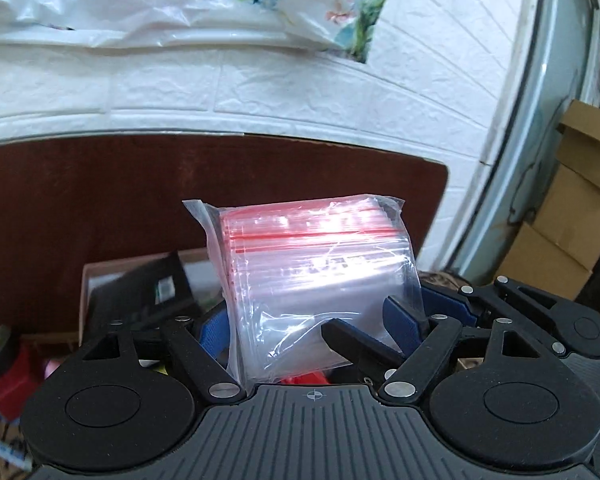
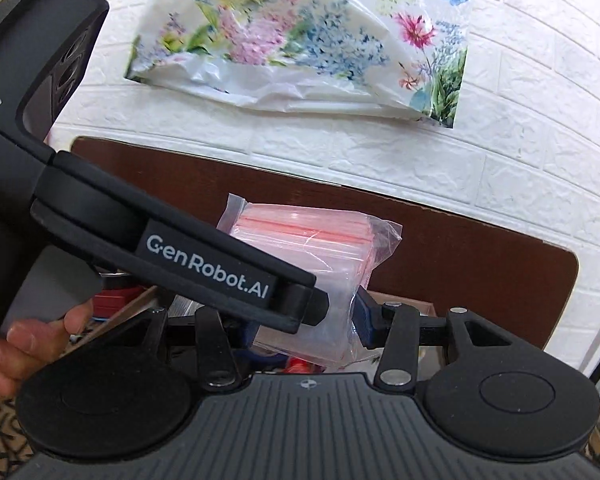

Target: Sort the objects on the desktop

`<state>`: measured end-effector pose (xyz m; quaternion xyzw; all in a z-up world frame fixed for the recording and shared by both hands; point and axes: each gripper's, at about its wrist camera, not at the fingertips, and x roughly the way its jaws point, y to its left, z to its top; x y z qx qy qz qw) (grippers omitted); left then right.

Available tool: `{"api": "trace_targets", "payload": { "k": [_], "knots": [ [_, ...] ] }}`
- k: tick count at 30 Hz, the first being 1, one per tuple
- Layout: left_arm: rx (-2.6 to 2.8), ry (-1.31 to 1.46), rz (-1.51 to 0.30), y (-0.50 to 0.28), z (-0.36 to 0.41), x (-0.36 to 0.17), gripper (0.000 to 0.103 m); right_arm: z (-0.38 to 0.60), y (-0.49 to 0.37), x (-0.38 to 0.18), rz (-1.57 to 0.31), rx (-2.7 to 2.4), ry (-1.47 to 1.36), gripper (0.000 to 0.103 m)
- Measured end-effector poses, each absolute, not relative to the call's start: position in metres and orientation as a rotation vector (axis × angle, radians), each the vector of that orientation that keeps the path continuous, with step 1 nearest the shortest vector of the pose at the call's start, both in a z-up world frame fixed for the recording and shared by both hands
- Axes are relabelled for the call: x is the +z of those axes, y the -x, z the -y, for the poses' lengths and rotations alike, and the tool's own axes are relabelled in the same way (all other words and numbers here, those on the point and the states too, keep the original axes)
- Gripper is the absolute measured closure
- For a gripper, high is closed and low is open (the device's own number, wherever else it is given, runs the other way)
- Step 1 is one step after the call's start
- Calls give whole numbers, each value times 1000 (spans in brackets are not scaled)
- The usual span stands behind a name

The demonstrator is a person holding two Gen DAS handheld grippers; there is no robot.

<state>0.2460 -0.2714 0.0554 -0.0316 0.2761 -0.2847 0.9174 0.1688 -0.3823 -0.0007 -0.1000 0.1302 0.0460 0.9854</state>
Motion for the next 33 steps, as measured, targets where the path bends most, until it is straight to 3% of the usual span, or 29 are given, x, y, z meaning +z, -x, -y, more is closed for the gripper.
{"api": "trace_targets", "payload": {
  "k": [2,4,5,13,16,22,33],
  "knots": [
    [-571,50,-562,-261,277,50,15,388,-187,-4,-278,98,208,50],
    [-538,32,-560,-275,280,43,1,390,-206,-12,-313,99,222,45],
    [-509,28,-562,-278,280,39,0,390,-214,-17,-346,90,238,41],
    [-490,-13,-536,-267,271,26,0,376,-215,-43,-374,68,346,31],
    [-498,-2,-549,-263,270,24,0,373,-210,-41,-363,58,347,15],
    [-488,-23,-545,-251,268,26,0,372,-196,-32,-352,34,288,4],
    [-478,-44,-538,-213,265,37,0,374,-158,-17,-362,40,219,2]
  ]
}}
